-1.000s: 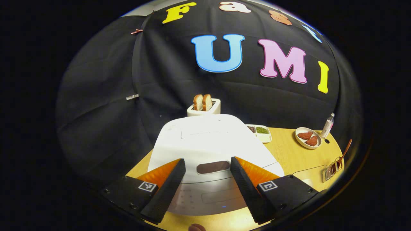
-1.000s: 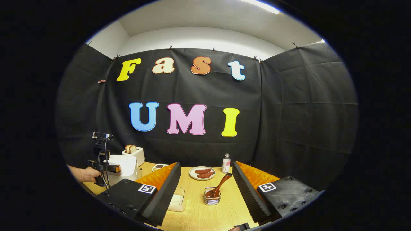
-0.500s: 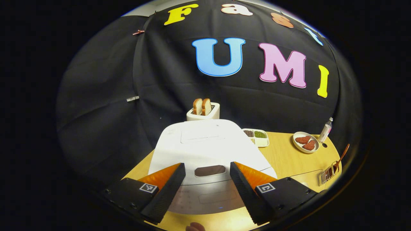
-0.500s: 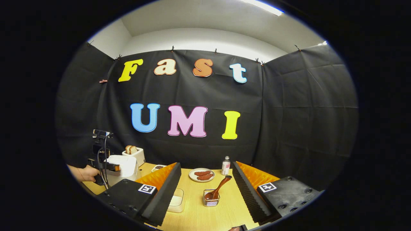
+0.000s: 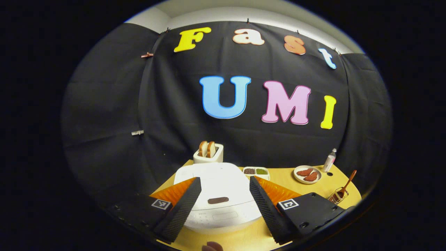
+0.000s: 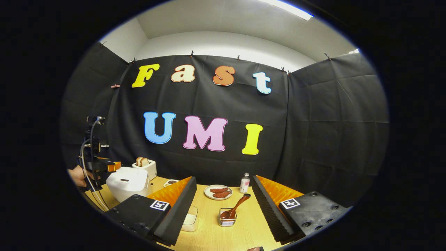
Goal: Close the left gripper, press the button to open the rice cooker; take a wooden spoon from the chopstick holder with the right hand, scoop a spoonful of rice and pour it into the rice cooker, then put the wooden spoon back into the chopstick holder.
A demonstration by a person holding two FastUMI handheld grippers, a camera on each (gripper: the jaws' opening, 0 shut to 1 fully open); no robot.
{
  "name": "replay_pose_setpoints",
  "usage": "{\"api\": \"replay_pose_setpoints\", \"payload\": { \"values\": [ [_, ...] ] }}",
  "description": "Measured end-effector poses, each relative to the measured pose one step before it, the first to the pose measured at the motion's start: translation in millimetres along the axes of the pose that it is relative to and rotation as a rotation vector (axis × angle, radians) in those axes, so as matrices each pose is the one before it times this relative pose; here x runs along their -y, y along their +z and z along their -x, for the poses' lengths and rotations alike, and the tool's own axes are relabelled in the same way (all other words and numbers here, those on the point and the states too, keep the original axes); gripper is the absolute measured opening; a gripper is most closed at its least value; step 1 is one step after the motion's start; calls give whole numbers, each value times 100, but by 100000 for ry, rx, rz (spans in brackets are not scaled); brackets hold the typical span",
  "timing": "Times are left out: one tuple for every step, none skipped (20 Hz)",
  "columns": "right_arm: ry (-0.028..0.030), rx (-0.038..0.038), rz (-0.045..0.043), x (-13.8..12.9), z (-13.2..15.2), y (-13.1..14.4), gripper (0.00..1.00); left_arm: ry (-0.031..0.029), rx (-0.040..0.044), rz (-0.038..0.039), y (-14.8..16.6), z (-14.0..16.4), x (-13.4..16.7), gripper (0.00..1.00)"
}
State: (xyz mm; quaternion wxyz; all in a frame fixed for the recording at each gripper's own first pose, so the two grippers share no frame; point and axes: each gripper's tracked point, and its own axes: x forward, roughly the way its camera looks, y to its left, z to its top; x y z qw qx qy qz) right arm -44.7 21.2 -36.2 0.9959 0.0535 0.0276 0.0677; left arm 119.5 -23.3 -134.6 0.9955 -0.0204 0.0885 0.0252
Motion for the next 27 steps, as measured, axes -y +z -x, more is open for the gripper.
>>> {"api": "replay_pose_setpoints", "payload": {
  "values": [
    [539,402,-45,-322,-198,123,99,-626,2863,-1359,1119,1076,-127,96],
    [528,277,227,-346,-261,42,99,-473,2156,-1122,848,944,-235,96],
    [630,325,442,-313,-175,68,99,-572,1370,-480,820,920,-226,96],
    [719,180,379,-398,-281,65,99,-861,887,291,508,869,-136,96],
    [787,261,521,-400,-85,92,99,-982,617,1091,546,848,-135,96],
    [542,268,846,-308,-158,95,99,-537,757,1487,493,848,-287,96],
    [555,407,906,-261,-139,82,99,-231,797,1123,465,777,-251,96],
    [673,307,768,-490,-207,248,99,184,810,666,383,751,-374,96],
    [570,-11,489,-377,-59,3,99,32,418,264,270,771,-297,96],
    [405,-39,314,-238,-74,50,99,-16,545,-647,203,833,-211,96],
    [252,171,103,-231,-55,61,99,85,432,-1218,214,695,-231,96],
    [252,296,24,-317,-169,160,99,-355,364,-1010,93,681,17,96],
    [109,247,157,-216,-57,51,99,-284,532,-378,150,711,-23,96],
    [-84,313,196,-223,-105,56,99,-875,363,98,165,605,169,96],
    [-7,272,222,-158,-26,73,99,-451,120,377,85,659,123,96],
    [-244,317,10,-168,-77,129,99,-534,593,193,107,488,69,96],
    [129,257,-317,-209,-4,151,99,-434,696,-367,290,478,122,96],
    [289,191,-248,-325,30,70,98,-250,569,-788,32,394,-99,96],
    [-257,388,53,-68,64,128,98,-361,53,-873,46,395,24,96],
    [-516,345,386,128,10,168,98,-451,-414,-576,-224,324,93,96],
    [-739,254,14,118,93,132,98,-684,-419,-14,-100,297,137,96],
    [-45,161,-399,-87,37,52,98,-536,-435,331,-59,309,72,96],
    [-160,-15,-453,-60,133,52,98,-373,-610,656,-210,321,55,96],
    [-178,-29,-26,68,78,-13,98,-244,-926,682,-276,217,54,96],
    [-318,97,-117,142,27,-30,98,70,-420,450,-174,269,22,96],
    [6,-23,-198,-24,-39,-24,98,-76,-64,238,10,143,0,96],
    [-135,133,-291,59,58,82,98,55,-170,97,-27,47,13,96]
  ]
}}
